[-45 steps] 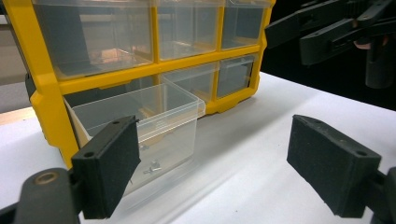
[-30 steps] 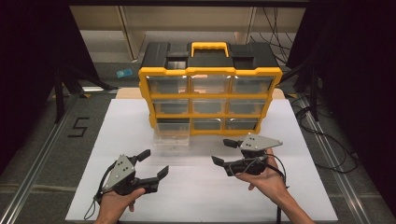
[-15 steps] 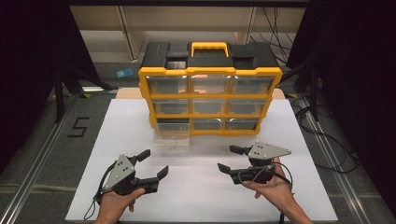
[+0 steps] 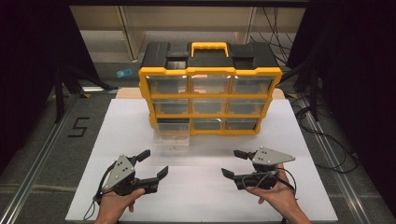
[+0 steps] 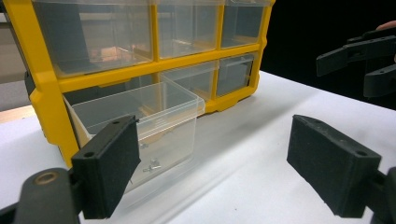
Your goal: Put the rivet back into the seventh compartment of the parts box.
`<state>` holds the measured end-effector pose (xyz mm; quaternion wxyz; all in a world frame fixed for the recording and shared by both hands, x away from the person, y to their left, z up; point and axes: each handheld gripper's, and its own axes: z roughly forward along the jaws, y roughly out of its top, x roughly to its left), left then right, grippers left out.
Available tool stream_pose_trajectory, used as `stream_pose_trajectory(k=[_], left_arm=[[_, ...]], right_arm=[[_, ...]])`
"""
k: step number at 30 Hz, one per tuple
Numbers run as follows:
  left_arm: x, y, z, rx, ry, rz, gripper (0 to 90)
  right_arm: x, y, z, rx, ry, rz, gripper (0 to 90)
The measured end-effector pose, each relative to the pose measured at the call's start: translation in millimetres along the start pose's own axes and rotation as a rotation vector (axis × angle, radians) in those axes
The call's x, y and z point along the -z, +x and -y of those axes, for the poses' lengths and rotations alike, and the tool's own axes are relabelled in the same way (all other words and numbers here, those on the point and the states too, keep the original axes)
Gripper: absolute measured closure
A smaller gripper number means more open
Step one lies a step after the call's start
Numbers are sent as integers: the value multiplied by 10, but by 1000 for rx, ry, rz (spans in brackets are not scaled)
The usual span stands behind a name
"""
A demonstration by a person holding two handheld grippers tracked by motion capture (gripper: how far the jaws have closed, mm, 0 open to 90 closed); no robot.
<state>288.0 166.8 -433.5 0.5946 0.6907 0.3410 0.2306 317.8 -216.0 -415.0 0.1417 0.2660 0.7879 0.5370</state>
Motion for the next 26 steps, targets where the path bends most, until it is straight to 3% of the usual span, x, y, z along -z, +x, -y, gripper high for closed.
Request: stream_pose_trajectory(k=[8, 9, 26], left_arm=[[0, 0, -1, -6, 1, 3, 167], [0, 0, -1, -5, 1, 3, 167], [-4, -4, -1, -6, 3, 4, 167]], right_arm=[[35, 30, 41, -8, 18, -5, 237], [35, 24, 54, 9, 4, 9, 237], [63, 18, 100, 14, -23, 26, 237]])
